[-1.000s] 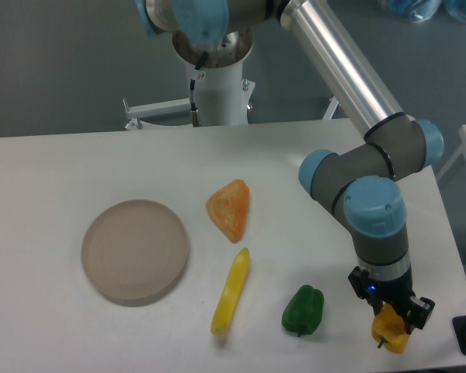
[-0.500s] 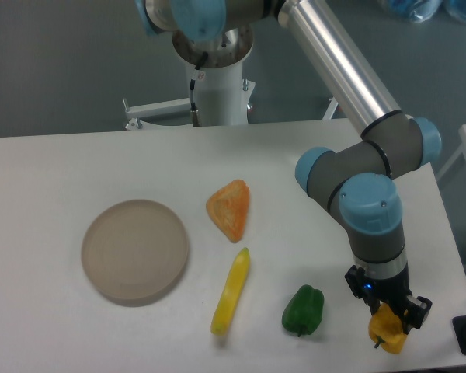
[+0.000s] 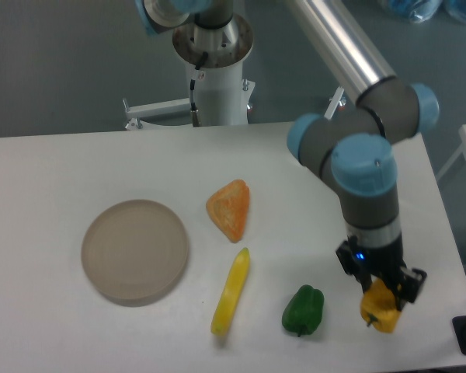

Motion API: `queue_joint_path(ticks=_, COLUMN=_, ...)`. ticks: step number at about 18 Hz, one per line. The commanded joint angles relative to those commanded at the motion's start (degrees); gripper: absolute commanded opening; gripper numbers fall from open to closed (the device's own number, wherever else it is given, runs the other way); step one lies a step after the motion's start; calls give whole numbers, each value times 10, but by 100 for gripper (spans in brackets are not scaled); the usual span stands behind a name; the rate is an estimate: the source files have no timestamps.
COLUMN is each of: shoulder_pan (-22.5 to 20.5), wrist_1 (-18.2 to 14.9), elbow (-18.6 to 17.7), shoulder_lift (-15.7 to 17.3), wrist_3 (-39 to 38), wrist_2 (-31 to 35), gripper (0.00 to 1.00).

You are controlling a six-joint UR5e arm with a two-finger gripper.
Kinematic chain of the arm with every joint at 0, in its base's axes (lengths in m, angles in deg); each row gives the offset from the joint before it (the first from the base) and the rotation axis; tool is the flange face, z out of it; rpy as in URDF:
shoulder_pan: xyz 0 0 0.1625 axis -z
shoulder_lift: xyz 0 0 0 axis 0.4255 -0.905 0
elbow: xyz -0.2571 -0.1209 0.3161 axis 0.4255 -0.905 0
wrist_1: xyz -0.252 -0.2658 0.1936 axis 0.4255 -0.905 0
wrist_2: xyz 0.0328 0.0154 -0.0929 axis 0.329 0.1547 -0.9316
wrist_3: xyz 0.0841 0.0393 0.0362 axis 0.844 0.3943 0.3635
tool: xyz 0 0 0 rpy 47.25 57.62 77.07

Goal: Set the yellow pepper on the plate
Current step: 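Carry the yellow pepper over the green pepper toward the beige plate, then lower the yellow pepper onto the plate center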

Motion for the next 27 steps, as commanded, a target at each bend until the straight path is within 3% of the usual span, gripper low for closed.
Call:
queue_joint_path(ticks=3, shoulder_pan=24, wrist_1=-12, elbow=-49, shoulder_lift=46, wrist_3=-67, wrist_2=-20, gripper=41)
queue_joint_path(ticks=8, shoulder_pan=77, wrist_1=-8, elbow=-121, shoulder_lift=92, wrist_3=-267, wrist_2=-54, gripper=41)
queue_joint_path(ticks=15, shoulder_pan=153, wrist_1=-5, elbow=-184, shoulder_lift=96, wrist_3=-421, wrist_2=-62, gripper=41)
queue_joint_path(ticks=24, shoulder_pan=217, wrist_1=47, elbow=-267, shoulder_lift=92, wrist_3=-443, wrist_2=-65, gripper=42)
queue_joint_path(ticks=27, shoulder_pan=232, wrist_1=68, elbow=-280, shoulder_lift=85, wrist_3=-432, wrist_2=-65, gripper=43)
